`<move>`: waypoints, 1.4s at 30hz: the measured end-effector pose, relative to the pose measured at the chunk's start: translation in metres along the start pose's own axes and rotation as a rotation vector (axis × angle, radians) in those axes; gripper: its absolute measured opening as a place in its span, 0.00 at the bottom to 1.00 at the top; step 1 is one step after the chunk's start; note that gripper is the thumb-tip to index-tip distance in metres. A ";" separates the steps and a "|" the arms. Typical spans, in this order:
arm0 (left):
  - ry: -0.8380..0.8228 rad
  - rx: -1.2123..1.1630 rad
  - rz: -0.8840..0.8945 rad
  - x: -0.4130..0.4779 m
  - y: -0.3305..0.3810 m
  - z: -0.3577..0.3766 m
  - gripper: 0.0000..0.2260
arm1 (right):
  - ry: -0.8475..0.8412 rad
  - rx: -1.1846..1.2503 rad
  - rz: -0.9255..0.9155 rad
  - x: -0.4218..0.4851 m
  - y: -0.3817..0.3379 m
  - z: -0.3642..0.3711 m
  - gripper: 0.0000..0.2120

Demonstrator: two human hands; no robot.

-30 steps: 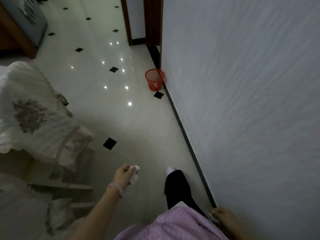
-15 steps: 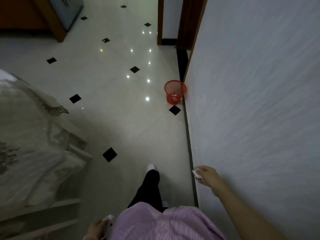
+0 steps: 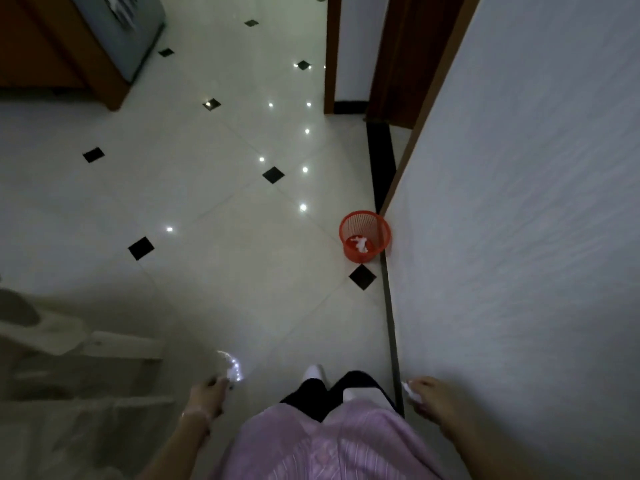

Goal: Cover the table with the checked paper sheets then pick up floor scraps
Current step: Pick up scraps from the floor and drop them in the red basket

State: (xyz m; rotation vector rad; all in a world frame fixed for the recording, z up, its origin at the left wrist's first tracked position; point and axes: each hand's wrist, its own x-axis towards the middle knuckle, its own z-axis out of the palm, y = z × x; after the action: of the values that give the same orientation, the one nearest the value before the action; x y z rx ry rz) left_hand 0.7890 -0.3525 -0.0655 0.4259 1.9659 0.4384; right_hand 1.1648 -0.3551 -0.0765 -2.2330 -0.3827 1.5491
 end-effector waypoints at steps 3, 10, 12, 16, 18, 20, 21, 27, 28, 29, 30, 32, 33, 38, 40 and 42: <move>-0.106 -0.148 0.141 0.016 0.124 0.029 0.10 | -0.035 -0.076 0.076 0.018 -0.037 0.002 0.08; -0.164 -0.140 0.098 0.091 0.247 0.093 0.07 | -0.075 -0.079 0.131 0.101 -0.142 0.006 0.09; -0.137 -0.086 0.001 0.107 0.261 0.106 0.06 | -0.082 -0.066 0.126 0.123 -0.187 0.009 0.07; -0.136 -0.015 -0.124 0.141 0.300 0.135 0.08 | -0.128 -0.110 0.036 0.172 -0.276 0.016 0.11; -0.171 -0.015 -0.159 0.165 0.330 0.160 0.09 | -0.124 -0.114 -0.017 0.200 -0.319 0.024 0.12; -0.226 -0.011 -0.158 0.188 0.361 0.193 0.08 | -0.101 -0.033 -0.002 0.228 -0.355 0.034 0.07; -0.256 -0.005 -0.148 0.199 0.375 0.213 0.08 | -0.091 0.011 -0.013 0.245 -0.369 0.040 0.06; -0.359 0.037 -0.103 0.279 0.433 0.325 0.06 | -0.050 0.262 0.139 0.334 -0.408 0.068 0.05; -0.380 0.023 -0.115 0.291 0.438 0.339 0.05 | -0.042 0.312 0.186 0.349 -0.408 0.071 0.07; -0.410 0.012 -0.120 0.303 0.441 0.352 0.04 | -0.050 0.344 0.229 0.364 -0.406 0.073 0.09; -0.449 0.012 -0.122 0.315 0.443 0.363 0.05 | -0.062 0.350 0.263 0.378 -0.403 0.075 0.10; -0.517 0.044 -0.131 0.338 0.442 0.380 0.11 | -0.093 0.339 0.337 0.401 -0.396 0.081 0.07; -0.523 0.036 -0.160 0.348 0.439 0.385 0.14 | -0.100 0.338 0.353 0.410 -0.390 0.083 0.05; -0.546 0.032 -0.226 0.375 0.421 0.385 0.11 | -0.098 0.308 0.355 0.439 -0.365 0.091 0.12; -0.495 0.048 -0.214 0.377 0.410 0.374 0.06 | -0.057 0.300 0.394 0.437 -0.359 0.092 0.07; -0.446 0.096 -0.216 0.373 0.397 0.358 0.04 | -0.040 0.242 0.428 0.434 -0.349 0.093 0.05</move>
State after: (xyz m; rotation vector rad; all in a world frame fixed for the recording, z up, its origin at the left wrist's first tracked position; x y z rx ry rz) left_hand 1.0032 0.2129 -0.3092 0.3325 1.5793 0.0978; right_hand 1.2296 0.1578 -0.3023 -2.1855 0.2812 1.7371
